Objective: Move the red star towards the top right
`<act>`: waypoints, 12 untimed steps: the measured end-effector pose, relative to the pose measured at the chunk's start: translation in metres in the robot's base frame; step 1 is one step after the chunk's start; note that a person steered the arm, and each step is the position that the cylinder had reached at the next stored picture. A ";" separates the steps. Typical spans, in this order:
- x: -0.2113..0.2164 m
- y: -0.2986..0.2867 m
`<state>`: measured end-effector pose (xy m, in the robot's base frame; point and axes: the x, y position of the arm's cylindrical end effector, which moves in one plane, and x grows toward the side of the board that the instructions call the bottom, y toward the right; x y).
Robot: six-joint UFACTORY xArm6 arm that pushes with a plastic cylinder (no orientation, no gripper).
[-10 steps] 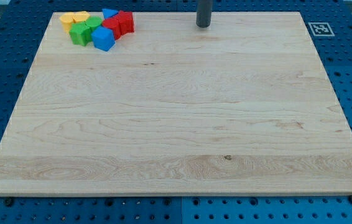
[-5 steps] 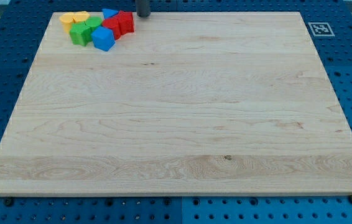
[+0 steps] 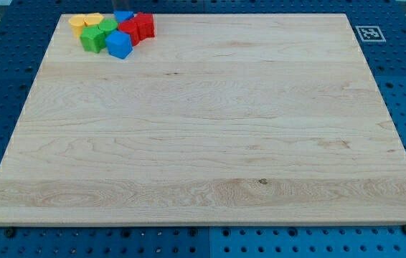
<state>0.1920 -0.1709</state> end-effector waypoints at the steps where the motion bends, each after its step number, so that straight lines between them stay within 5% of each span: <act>1: 0.001 -0.004; 4: 0.018 -0.009; 8: 0.066 0.106; 12: 0.066 0.193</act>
<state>0.2583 0.0222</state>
